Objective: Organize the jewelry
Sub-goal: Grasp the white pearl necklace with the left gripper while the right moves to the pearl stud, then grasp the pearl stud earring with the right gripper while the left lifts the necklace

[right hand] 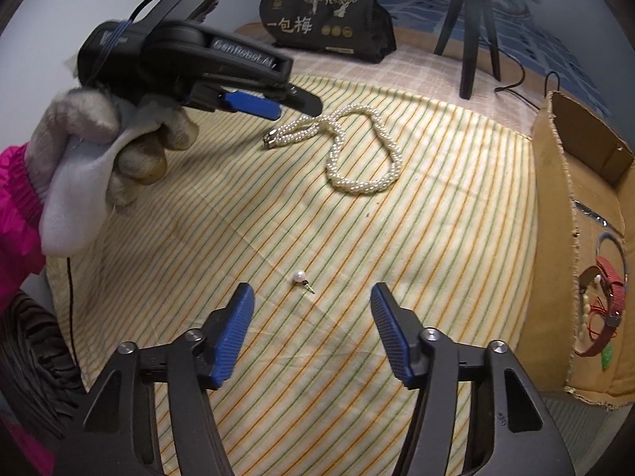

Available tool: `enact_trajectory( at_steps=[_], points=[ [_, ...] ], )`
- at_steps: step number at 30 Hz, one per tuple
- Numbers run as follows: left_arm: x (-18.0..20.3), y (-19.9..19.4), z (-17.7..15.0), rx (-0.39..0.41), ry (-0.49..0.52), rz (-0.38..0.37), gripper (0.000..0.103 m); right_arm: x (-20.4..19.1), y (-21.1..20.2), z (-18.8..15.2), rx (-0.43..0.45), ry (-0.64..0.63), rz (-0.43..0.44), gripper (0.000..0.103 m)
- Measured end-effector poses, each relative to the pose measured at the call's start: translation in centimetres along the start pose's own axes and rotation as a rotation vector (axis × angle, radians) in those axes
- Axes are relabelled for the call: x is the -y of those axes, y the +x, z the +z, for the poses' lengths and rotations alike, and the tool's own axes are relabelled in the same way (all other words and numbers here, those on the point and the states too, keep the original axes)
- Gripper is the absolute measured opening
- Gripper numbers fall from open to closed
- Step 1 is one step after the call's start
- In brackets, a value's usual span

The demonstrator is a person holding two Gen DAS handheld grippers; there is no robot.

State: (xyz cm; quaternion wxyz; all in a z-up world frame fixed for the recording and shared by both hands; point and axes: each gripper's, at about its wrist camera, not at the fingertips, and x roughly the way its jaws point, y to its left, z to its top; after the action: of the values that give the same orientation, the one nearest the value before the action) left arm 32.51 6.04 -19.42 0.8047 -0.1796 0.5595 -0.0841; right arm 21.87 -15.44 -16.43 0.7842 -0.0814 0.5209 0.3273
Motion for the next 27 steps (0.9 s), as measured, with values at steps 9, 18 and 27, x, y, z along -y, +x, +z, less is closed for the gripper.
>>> enact_trajectory(
  at_steps=[9,18,27],
  points=[
    [1.2,1.6,-0.5,-0.039,0.078,0.041,0.054,0.0,1.3,-0.1,-0.022,-0.007,0.006,0.048],
    [2.9,2.7,-1.3,-0.024,0.213,0.166,0.038,-0.8,2.7,0.3,-0.037,-0.041,-0.003,0.034],
    [2.8,2.7,-1.2,0.001,0.209,0.172,0.007,-1.5,3.6,0.3,-0.037,-0.095,-0.073,0.02]
  ],
)
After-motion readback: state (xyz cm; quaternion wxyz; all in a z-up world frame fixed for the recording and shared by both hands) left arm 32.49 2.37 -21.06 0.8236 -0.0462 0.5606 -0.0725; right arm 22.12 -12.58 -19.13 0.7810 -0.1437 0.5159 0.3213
